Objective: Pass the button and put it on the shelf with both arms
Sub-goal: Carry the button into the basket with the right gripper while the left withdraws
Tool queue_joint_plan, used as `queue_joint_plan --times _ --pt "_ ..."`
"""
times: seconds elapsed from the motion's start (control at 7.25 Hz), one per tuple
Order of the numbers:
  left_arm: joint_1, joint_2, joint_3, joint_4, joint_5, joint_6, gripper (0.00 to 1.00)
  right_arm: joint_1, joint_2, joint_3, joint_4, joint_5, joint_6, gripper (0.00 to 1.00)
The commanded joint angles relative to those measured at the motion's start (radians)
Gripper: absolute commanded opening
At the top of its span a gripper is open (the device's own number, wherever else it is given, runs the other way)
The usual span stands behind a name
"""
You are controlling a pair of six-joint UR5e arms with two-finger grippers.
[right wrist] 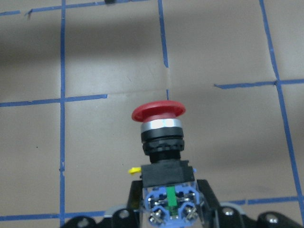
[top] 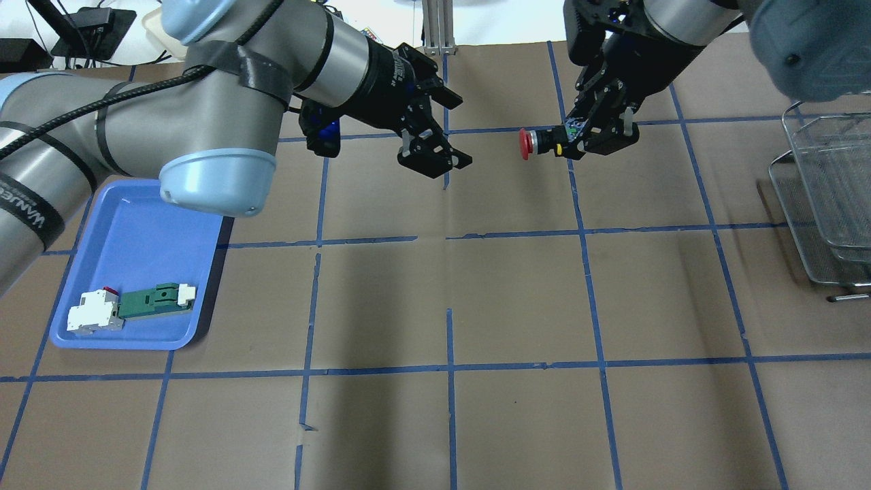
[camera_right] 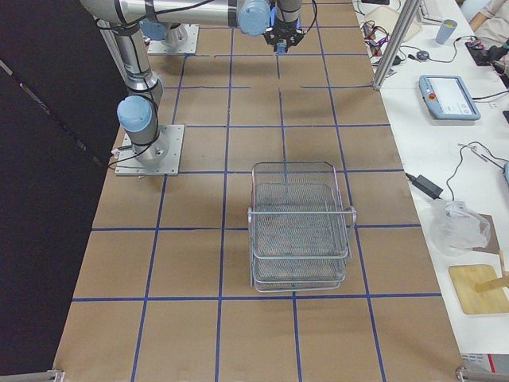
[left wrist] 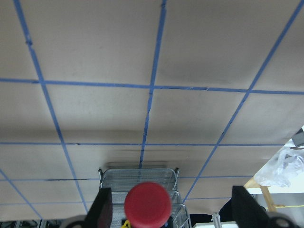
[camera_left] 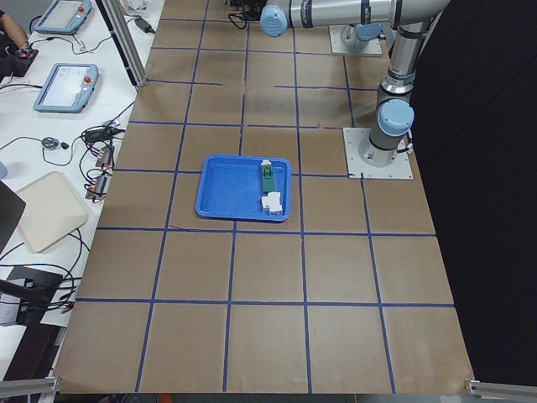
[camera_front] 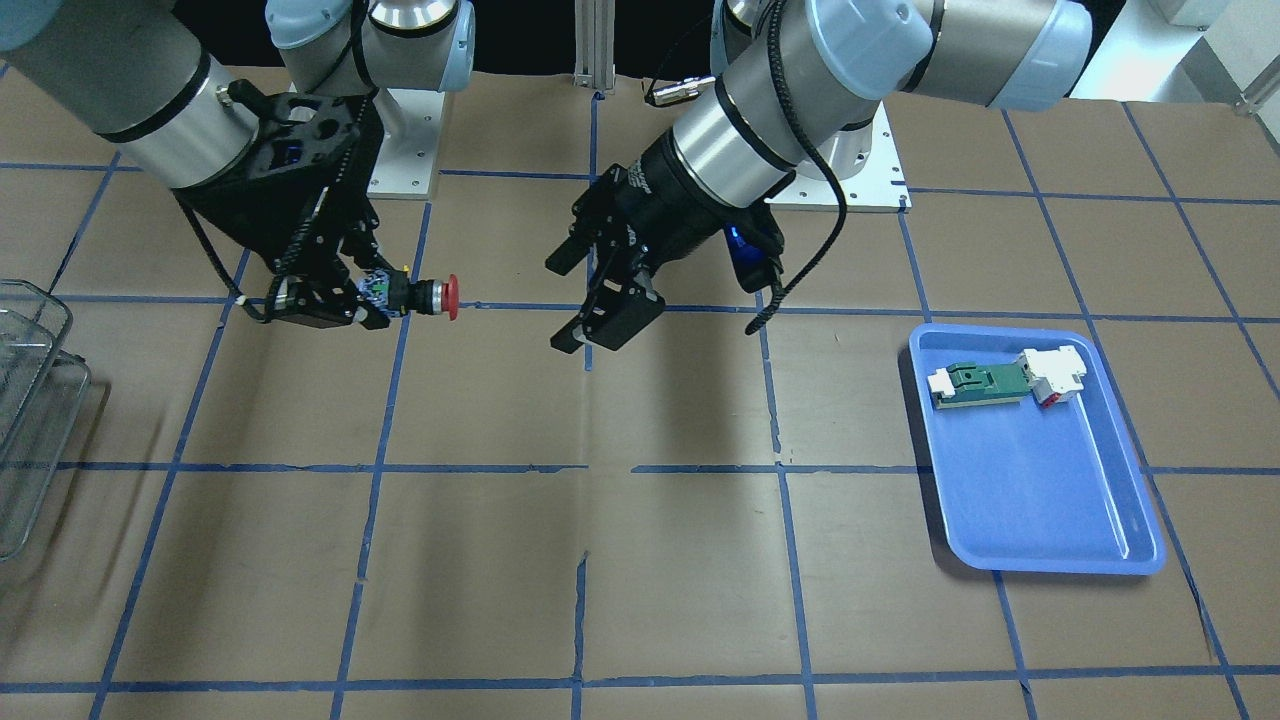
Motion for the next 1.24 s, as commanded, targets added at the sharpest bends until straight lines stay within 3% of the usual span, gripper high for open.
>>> queue_joint_plan --times 0.0,0.41,0.55,0.69,1.1 --pt "0.102 0.035 0.013 -0.204 0.167 0.391 0.94 -0.194 -0.005 -0.002 0.019 -0.021 -0.042 0.07" --pt "0.204 0.099 0.026 -0.462 0.526 1.033 1.00 -0.488 0.029 -0.014 -0.012 -0.068 -0.360 0.07" --pt "0.231 0.113 0.059 -0.540 0.587 1.153 1.00 -0.560 0.055 -0.016 -0.012 -0.132 -0.384 0.07" --pt "0.241 0.125 0.102 -0.594 0.631 1.285 1.00 -0.624 0.069 -0.016 -0.009 -0.134 -0.411 0.07" --pt "0.235 0.142 0.133 -0.591 0.621 1.677 1.00 -0.692 0.147 -0.013 -0.047 -0.130 -0.506 0.10"
